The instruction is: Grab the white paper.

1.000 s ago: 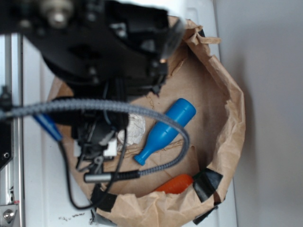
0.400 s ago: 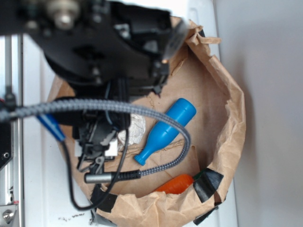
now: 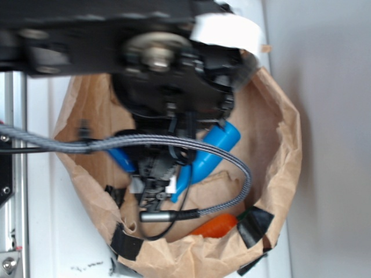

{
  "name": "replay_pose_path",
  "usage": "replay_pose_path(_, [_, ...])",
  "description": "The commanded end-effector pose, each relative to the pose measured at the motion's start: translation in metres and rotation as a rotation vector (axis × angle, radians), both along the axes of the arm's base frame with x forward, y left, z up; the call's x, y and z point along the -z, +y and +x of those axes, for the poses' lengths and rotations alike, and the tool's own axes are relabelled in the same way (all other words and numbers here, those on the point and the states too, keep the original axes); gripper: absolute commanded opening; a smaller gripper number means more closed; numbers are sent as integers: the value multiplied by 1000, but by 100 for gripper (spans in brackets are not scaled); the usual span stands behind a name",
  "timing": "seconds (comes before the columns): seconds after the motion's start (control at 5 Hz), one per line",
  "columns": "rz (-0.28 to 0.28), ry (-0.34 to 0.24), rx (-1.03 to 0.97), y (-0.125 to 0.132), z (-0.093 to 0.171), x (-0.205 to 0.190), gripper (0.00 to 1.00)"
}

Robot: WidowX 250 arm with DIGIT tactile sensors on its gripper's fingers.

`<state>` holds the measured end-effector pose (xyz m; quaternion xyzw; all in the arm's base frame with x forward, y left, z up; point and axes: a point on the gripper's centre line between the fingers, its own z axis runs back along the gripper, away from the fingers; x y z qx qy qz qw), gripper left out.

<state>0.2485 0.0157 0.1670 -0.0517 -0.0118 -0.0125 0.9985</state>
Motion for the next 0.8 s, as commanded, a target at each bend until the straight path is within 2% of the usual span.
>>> replay_pose_path(0.0, [43, -49, -2, 16, 3, 40, 100])
replay_pose_path(0.2, [62, -48, -1, 21, 10, 65, 100])
replay_pose_path(0.4, [45, -18, 36, 23, 11, 93, 100])
replay_pose_path(0.6, [-16, -16, 35, 9, 0, 93, 100])
